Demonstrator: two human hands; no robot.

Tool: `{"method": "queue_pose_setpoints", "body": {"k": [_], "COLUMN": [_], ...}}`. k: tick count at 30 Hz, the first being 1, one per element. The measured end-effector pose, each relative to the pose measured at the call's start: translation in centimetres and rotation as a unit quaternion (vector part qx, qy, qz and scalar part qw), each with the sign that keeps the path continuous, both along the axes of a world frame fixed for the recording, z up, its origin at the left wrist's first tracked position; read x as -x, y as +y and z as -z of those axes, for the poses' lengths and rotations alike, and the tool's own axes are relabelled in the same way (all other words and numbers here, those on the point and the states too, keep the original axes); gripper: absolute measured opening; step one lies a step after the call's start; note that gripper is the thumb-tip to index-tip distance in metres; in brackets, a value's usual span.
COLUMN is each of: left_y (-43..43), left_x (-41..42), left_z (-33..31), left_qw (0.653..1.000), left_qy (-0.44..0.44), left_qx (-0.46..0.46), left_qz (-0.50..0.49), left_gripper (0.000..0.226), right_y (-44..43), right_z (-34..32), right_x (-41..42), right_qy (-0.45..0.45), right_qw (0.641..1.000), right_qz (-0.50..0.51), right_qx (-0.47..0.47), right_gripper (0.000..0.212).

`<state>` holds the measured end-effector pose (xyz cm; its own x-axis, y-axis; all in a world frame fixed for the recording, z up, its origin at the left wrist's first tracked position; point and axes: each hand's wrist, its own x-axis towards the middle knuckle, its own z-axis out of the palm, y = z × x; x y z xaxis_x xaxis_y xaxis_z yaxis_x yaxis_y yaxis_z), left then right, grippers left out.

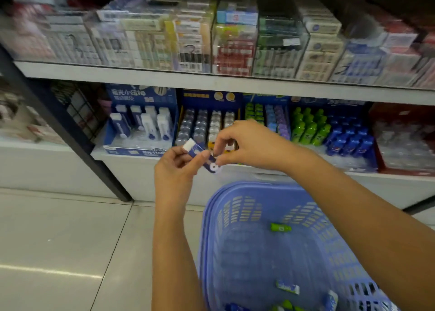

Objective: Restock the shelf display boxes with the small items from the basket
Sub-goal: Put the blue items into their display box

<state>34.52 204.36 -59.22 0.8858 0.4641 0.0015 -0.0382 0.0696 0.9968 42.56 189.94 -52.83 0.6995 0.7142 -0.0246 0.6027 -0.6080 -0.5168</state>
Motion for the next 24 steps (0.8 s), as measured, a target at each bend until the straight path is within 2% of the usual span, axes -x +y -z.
{"method": "queue_pose_setpoints", "body": {"k": [4,7,10,13,15,19,24], "left_y": [3.1,5.3,7.2,7.9,8.0,8.2,8.2], "left_x": [0.0,-0.2,-0.9,-1.9,-2.0,-1.7,-2.1], "left_z": [-1.2,-1.2,0.3,2.2,3.6,5.6,6.0], "left_qw": [0.999,0.995,0.974,0.956,0.948,0.935,0.936], "left_qy": [-0.030,-0.039,0.023,0.070,0.095,0.096,0.091], "left_qx": [-0.029,-0.052,-0.180,-0.259,-0.287,-0.332,-0.327], "left_qz": [-0.007,-0.069,-0.135,-0.123,-0.101,-0.081,-0.088], "left_gripper": [0.019,0.018,0.032,0.040,0.043,0.045,0.046], "right_y": [4.5,7.9,11.7,15.4,17.3,19.8,21.0], "right_z": [-0.2,-0.1,0.1,0.7,1.5,3.4,4.6], "right_x": [0.4,-0.3,-1.6,-3.1,-3.9,-5.3,-6.9], "right_qy": [0.060,-0.003,-0.037,-0.031,-0.055,-0.171,-0.204], "right_qw": [0.995,0.996,0.994,0.994,0.995,0.985,0.978], "right_qz": [-0.028,-0.037,0.006,0.026,0.014,0.016,0.047], "right_qx": [-0.079,-0.075,-0.101,-0.104,-0.080,-0.021,-0.003], "right_gripper": [0.037,0.034,0.041,0.049,0.044,0.030,0.023]}}
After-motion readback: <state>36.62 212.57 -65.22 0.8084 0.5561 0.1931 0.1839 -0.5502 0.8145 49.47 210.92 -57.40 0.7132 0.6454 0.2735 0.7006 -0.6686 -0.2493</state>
